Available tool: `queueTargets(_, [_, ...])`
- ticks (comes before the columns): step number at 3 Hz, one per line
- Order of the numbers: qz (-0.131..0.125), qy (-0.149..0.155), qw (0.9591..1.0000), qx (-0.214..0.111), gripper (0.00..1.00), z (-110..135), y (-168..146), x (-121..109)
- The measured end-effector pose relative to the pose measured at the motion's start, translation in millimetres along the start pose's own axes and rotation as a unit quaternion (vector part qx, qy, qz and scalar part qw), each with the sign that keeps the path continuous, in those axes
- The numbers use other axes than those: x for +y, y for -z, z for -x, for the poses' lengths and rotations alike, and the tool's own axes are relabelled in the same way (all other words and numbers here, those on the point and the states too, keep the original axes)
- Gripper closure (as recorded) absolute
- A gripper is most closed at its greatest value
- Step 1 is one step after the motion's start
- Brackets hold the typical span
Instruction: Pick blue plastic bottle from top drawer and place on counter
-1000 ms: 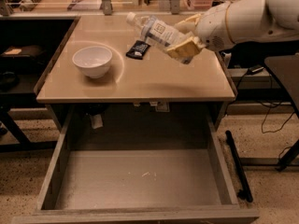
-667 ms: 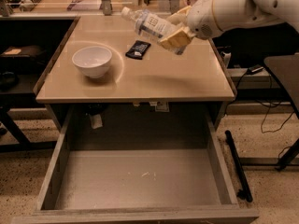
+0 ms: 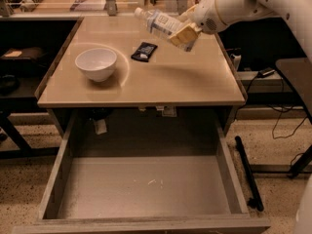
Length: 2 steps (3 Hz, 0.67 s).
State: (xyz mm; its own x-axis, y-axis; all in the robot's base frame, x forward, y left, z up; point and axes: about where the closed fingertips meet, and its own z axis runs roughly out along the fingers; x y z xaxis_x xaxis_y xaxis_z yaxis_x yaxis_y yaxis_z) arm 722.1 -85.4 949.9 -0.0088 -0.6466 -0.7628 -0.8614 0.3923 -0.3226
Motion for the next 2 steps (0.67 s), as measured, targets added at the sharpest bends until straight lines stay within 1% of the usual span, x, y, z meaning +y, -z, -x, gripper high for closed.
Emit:
queueTargets(1, [-0.003,-0.012,0.9996,0.026,1.0,-20.0,-10.5,-11.6])
queueTargets(2, [0.0,-0.012,0.9982,0.06,1.0,-38.5,-25.3,-11.3])
